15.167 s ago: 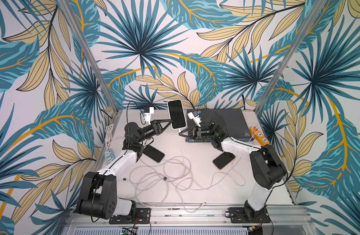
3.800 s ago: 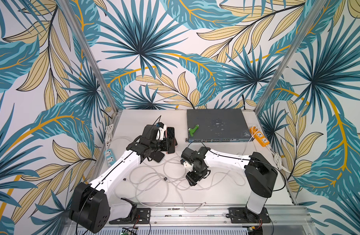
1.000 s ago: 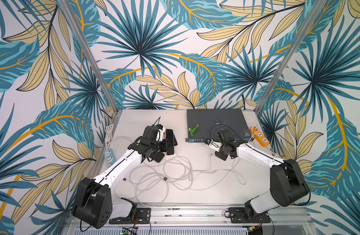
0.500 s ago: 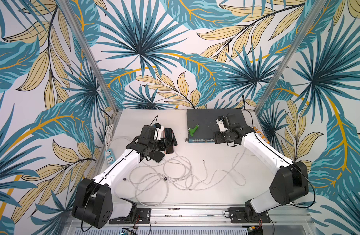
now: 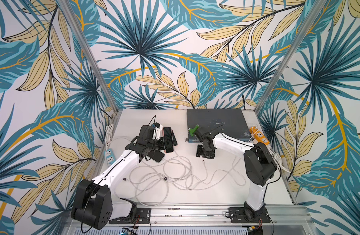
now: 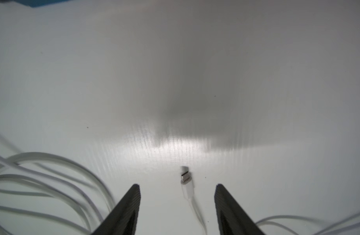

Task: Plug the charging cable into the phone
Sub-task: Pick up the charging cable from the center of the board.

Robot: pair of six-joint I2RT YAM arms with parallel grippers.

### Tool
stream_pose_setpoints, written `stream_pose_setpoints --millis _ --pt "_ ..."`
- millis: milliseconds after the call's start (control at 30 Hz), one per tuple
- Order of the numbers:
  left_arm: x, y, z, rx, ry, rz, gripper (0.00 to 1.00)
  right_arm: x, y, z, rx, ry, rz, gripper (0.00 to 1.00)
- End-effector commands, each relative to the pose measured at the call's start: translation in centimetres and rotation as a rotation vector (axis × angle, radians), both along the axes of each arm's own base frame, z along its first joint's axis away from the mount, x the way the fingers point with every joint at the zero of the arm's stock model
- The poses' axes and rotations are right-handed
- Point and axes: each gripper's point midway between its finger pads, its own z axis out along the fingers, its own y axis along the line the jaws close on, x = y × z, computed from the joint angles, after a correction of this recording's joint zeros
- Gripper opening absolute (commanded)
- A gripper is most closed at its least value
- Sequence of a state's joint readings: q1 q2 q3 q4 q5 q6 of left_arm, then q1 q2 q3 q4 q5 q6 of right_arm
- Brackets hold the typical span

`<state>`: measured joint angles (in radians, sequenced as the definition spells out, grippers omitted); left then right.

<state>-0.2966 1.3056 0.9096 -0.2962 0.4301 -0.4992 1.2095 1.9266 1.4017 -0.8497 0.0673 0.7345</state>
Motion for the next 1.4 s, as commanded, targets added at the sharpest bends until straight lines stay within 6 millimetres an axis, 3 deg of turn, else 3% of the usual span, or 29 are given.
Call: stream_pose_setpoints --millis 0,267,1067,1367 --pt "0.4 0.2 2.3 -0.037 -0.086 0.0 0.0 0.2 -1.2 0.1 -0.087 -0.022 -0.01 0.56" --pt "0.4 0.5 2.3 -0.036 -0.085 0.0 0.0 -1.4 -0.8 -1.9 -0.186 0.004 0.064 0.4" --pt "0.3 0.6 1.3 -0.03 -0.069 -0.001 0.0 -3.0 -2.5 -3.7 -0.217 0.04 0.052 0.31" --pt "0.3 0.5 1.2 -0.027 -0.067 -0.004 0.0 -3.3 -2.9 -3.3 -0.214 0.043 0.05 0.29"
